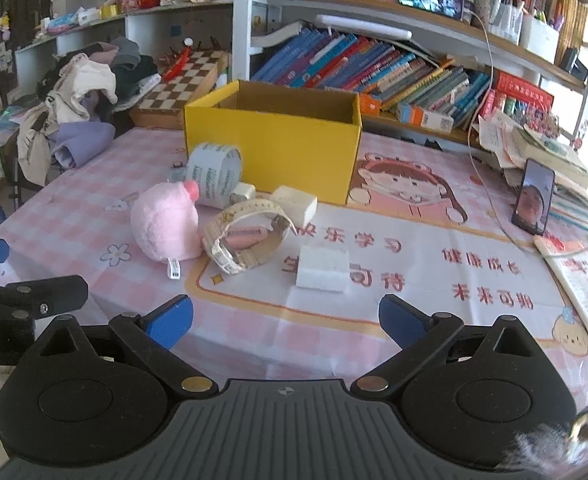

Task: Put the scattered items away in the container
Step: 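Grasp the pink plush pig with the left gripper while the right grasps the white charger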

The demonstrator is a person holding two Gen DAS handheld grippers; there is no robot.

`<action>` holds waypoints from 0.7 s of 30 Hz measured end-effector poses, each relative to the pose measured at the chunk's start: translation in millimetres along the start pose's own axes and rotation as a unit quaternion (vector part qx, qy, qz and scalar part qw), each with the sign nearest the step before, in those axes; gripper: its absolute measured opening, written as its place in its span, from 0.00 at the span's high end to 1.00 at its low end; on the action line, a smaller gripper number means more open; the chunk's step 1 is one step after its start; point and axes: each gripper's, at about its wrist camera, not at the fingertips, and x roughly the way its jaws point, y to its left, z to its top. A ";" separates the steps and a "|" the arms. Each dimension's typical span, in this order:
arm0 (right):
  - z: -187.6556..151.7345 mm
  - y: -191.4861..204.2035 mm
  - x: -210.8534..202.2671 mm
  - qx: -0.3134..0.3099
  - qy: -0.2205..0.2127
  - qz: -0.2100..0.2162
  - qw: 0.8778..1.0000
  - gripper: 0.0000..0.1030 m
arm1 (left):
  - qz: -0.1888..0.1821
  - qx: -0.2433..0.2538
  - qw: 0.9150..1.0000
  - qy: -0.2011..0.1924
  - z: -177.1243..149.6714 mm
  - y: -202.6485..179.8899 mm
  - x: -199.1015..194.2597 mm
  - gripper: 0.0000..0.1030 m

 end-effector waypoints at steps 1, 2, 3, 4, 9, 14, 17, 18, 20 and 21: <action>1.1 0.0 -0.3 -0.006 -0.005 0.000 1.000 0.02 | 0.000 -0.003 1.000 -0.001 0.3 0.6 0.2 0.00; 2.4 -0.2 -0.5 -0.013 -0.010 0.001 1.000 0.02 | 0.000 -0.005 1.000 -0.001 0.7 1.1 0.3 0.00; 3.6 -0.3 -0.7 -0.019 -0.014 0.001 1.000 0.02 | 0.001 -0.005 1.000 -0.001 0.9 1.3 0.8 0.00; 5.1 -0.6 -0.8 -0.025 -0.019 0.003 0.999 0.02 | 0.002 -0.005 1.000 0.000 1.2 1.1 1.6 0.00; 10.6 -3.4 -0.4 -0.034 -0.022 0.027 0.999 0.02 | 0.003 -0.001 1.000 0.003 2.4 -0.6 5.9 0.00; 9.0 -3.2 8.1 -0.023 0.000 0.029 0.999 0.02 | 0.006 0.002 1.000 0.008 4.0 -0.7 11.7 0.00; 8.6 -2.5 12.8 -0.020 0.008 0.027 0.999 0.02 | 0.008 0.004 1.000 0.010 4.9 -1.2 15.4 0.00; 8.7 -2.0 14.2 -0.022 0.009 0.025 0.999 0.02 | 0.008 0.004 1.000 0.012 5.2 -1.5 16.9 0.00; 8.5 -1.9 17.2 -0.022 0.014 0.022 0.999 0.02 | 0.007 0.008 1.000 0.016 5.2 -2.8 20.1 0.00; 8.4 -2.4 18.9 -0.021 0.017 0.021 0.999 0.02 | 0.007 0.010 1.000 0.018 5.3 -3.6 22.0 0.00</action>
